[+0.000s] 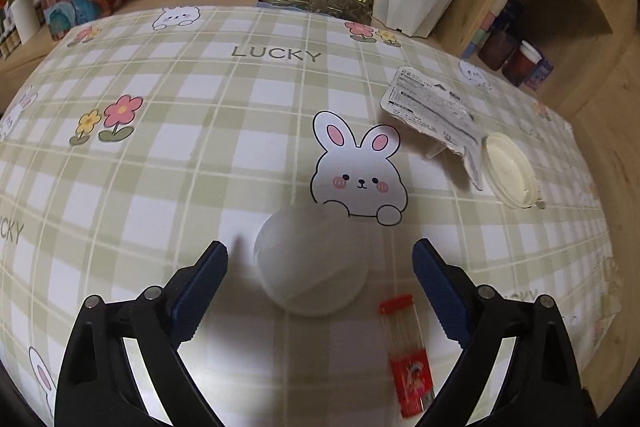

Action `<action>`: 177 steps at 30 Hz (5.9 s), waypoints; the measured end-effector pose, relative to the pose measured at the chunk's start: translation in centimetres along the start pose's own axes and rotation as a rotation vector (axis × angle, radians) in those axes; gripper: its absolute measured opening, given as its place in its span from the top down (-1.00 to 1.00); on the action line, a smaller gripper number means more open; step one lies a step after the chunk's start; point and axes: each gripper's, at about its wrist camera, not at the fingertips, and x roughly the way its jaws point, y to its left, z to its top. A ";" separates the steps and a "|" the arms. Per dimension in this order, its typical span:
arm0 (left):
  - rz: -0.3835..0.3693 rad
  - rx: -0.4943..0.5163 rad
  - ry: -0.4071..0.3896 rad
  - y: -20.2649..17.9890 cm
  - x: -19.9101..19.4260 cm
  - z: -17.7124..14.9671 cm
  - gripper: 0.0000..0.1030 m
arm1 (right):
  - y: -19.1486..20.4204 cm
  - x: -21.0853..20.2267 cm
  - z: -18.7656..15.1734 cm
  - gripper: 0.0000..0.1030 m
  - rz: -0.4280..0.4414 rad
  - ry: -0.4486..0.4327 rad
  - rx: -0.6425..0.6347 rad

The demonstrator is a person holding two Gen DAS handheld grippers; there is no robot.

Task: Collect trash
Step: 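Reach the left tool to the clear round plastic lid and grasp it, then grasp the red lighter with the right tool while the left tool holds the lid, then carry the lid and lighter over the bin and open the left then right tool, then grasp the white printed paper sheet with the left tool while the right tool reaches the beige lid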

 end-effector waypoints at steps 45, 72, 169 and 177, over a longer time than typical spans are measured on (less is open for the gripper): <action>-0.016 -0.101 -0.166 9.6 -17.2 -13.1 -0.24 | 14.9 11.3 5.6 0.47 -0.064 0.061 -0.402; -0.090 -0.021 -0.131 5.6 -21.1 -20.9 -0.24 | 12.9 -4.6 -1.8 0.48 0.125 -0.095 -0.264; -0.141 -0.148 -0.141 2.4 -16.1 -12.7 -0.81 | 1.7 -2.9 3.0 -0.89 -0.198 -0.089 -0.093; -0.446 -0.345 -0.067 0.1 -5.6 -0.9 -0.45 | -0.6 0.0 7.0 -0.89 -0.171 -0.081 -0.046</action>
